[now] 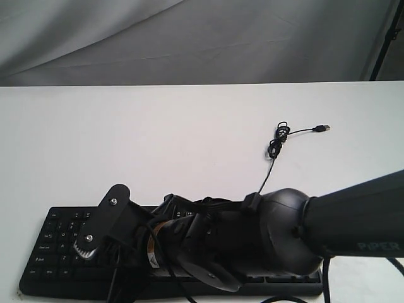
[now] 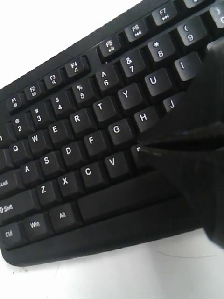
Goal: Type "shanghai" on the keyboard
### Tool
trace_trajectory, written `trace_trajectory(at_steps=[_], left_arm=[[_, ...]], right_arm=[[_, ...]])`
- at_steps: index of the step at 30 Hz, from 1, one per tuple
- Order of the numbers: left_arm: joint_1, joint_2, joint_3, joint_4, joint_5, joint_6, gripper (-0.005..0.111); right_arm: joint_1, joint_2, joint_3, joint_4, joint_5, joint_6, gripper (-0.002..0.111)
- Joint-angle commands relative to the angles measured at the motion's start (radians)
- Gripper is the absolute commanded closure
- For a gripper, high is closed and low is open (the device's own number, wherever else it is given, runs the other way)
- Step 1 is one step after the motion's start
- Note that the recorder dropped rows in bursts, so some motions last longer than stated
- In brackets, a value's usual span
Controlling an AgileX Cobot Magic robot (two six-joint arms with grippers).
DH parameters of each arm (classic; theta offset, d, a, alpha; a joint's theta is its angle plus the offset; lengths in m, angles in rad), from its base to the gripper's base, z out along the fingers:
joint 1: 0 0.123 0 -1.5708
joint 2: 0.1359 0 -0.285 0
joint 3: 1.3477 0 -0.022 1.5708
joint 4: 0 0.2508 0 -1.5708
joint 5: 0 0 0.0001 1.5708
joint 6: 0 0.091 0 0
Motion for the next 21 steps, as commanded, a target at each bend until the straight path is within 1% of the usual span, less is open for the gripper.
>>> trace_trajectory(at_steps=[1,21], left_arm=[[-0.004,-0.003,0.004,0.0,-0.003,-0.003,0.107],[-0.004,-0.003,0.004,0.0,-0.003,-0.003,0.107]], right_arm=[[-0.002,0.002,0.006,0.006,-0.014,-0.009,0.108],[-0.02,0.002,0.006,-0.005,-0.012,-0.015,0.108]])
